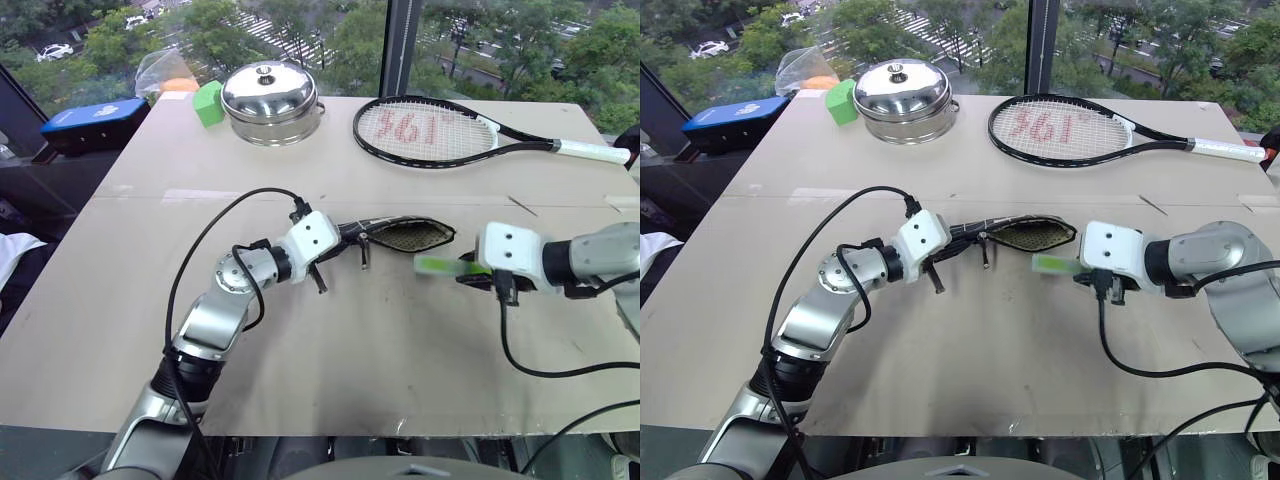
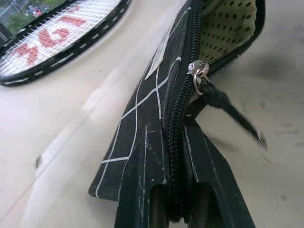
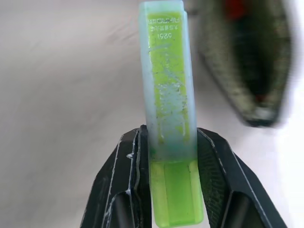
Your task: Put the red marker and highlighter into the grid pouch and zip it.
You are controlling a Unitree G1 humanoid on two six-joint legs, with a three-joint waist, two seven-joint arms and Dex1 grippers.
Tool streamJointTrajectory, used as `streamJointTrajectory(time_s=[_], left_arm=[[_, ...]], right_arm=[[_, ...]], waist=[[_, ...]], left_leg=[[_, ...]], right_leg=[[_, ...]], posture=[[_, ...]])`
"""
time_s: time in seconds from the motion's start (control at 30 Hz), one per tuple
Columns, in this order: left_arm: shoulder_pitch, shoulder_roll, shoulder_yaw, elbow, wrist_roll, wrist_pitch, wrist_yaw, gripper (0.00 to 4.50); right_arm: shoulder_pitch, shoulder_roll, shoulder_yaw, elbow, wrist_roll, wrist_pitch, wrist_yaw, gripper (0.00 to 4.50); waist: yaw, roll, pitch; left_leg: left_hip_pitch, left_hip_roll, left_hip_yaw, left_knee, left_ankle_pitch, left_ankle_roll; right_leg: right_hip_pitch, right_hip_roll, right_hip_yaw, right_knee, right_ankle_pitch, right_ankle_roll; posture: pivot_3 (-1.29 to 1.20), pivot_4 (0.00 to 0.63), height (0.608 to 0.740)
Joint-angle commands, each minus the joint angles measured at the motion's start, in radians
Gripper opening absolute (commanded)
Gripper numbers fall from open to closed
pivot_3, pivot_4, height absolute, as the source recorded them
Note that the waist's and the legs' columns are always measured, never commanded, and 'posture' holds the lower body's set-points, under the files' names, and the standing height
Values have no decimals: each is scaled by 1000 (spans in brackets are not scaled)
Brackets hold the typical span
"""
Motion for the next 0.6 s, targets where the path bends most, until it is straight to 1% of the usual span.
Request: streamJointTrajectory(time_s=[0.03, 0.17, 0.3, 0.33, 0.4, 0.5, 0.57, 0.6], left_arm=[[-39, -20, -16, 13, 9, -47, 4, 0], [-58, -34, -34, 28, 23, -76, 2, 0], [-55, -48, -66, 1, 45, -90, 6, 0], [-55, -51, -74, -4, 51, -97, 6, 0], [-57, -56, -86, -6, 63, -108, 8, 0], [-57, -68, -93, -2, 70, -109, 15, 0], [-57, -81, -93, 2, 70, -105, 20, 0], [-56, -86, -92, 3, 67, -98, 22, 0]], right_arm=[[-111, 24, 54, -61, -1, 255, -105, 775], [-238, 38, 202, 19, -40, 300, -166, 775], [-371, 73, 352, 145, -91, 280, -205, 775], [-398, 92, 384, 178, -103, 270, -212, 775], [-435, 117, 434, 228, -123, 244, -218, 775], [-495, 207, 491, 330, -156, 193, -245, 775], [-513, 257, 511, 415, -180, 112, -258, 775], [-512, 272, 506, 454, -184, 76, -265, 1275]], waist=[[-2, 0, 0], [-3, 0, 0], [-3, 0, 0], [-3, 0, 0], [-4, 0, 0], [-7, 0, 0], [-5, 0, 0], [-5, 0, 0]], left_leg=[[0, 0, 0, 0, 0, 0], [0, -2, 0, 1, 0, 1], [-1, -2, 1, 0, 0, 0], [-2, -3, 1, 0, 1, -1], [-2, -4, 1, 0, 2, -3], [-2, -3, 1, 0, 2, -3], [-1, -3, 2, 0, 2, -3], [-1, -3, 1, 0, 2, -3]], right_leg=[[0, -1, 0, 0, -1, -2], [0, -3, 0, 0, -1, -3], [-1, -2, 1, 1, 0, -1], [-1, -1, 0, 0, 1, 1], [-2, 0, 1, 0, 1, 2], [-2, 1, 0, 0, 1, 2], [-2, 1, 1, 0, 1, 2], [-2, 1, 0, 1, 1, 2]], posture=[[0, 150, 740], [0, 150, 740], [0, 150, 740], [0, 150, 740], [0, 150, 740], [0, 150, 740], [0, 150, 740], [0, 150, 740]])
